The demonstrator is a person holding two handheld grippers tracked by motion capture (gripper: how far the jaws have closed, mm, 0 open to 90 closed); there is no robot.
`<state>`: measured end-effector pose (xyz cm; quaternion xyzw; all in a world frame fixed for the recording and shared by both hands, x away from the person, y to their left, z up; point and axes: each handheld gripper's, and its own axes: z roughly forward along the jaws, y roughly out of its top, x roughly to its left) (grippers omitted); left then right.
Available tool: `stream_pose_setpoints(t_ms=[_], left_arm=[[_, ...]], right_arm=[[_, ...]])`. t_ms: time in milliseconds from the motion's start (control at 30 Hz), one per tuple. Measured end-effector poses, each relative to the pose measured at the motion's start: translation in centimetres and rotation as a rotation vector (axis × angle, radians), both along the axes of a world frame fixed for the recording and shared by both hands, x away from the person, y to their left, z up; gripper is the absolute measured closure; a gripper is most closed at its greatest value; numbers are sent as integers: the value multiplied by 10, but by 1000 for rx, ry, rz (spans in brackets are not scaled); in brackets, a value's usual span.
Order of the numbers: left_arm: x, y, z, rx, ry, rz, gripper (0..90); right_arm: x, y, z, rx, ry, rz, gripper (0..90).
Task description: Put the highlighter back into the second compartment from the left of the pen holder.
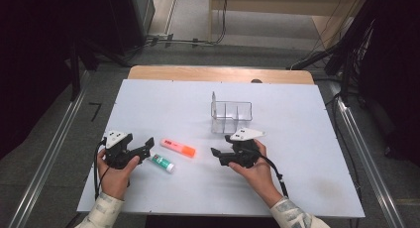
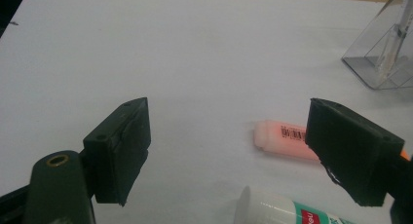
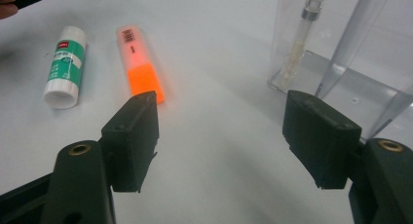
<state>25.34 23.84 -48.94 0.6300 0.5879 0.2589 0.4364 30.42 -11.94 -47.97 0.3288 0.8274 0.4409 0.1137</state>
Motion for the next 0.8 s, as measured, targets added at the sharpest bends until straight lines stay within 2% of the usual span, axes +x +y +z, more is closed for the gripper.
stream_pose_setpoints(t_ms=[233,567,800], left_arm=[[0,0,0,0,-1,1,170],[0,1,0,-6,-5,4,170],[0,1,0,-7,-3,2,170]], right_arm=[[0,13,-5,-16,9,30,278],[1,42,-17,-45,21,88,279],[4,55,-22,-51,27,105,281]])
